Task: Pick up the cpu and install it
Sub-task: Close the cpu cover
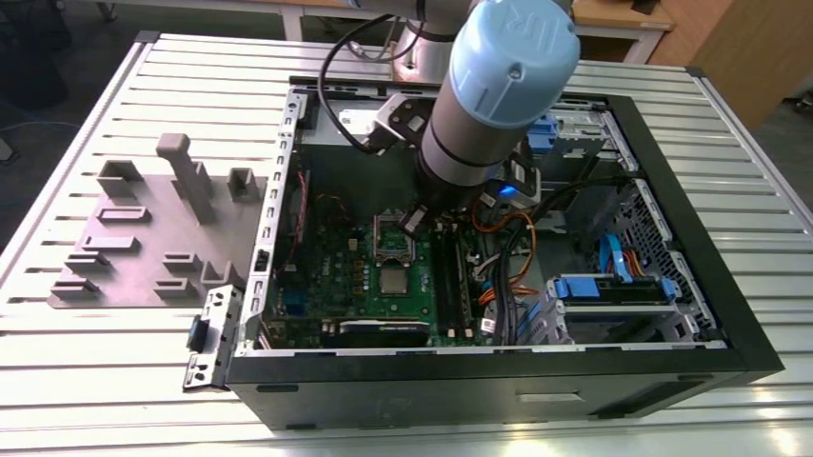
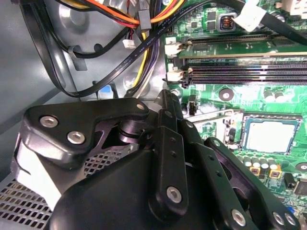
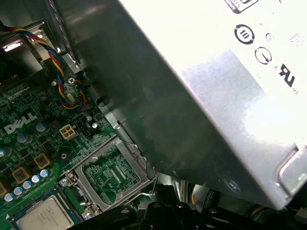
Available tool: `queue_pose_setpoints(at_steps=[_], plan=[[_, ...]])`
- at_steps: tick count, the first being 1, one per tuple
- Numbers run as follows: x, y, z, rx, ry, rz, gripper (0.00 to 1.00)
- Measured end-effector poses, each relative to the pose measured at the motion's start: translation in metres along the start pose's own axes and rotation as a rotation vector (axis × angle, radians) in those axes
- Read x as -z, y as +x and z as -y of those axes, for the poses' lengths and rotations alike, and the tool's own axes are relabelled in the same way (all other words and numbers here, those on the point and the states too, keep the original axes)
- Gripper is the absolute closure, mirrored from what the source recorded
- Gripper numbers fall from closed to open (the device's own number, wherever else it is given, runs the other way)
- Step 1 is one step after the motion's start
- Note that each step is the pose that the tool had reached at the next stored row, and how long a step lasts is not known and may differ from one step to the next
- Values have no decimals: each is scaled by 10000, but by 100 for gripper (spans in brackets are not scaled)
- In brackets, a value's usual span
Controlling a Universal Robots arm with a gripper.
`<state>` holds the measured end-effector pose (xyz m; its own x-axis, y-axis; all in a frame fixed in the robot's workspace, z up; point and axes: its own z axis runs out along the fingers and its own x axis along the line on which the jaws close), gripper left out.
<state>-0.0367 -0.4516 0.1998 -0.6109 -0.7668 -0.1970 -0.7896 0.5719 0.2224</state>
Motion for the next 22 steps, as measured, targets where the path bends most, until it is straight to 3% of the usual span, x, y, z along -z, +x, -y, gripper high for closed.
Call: queue_pose_setpoints(at_steps=[10,22], plan=[[18,4,-14,-6,52,-69,89],[80,2,-42,-7,73,-96,89]])
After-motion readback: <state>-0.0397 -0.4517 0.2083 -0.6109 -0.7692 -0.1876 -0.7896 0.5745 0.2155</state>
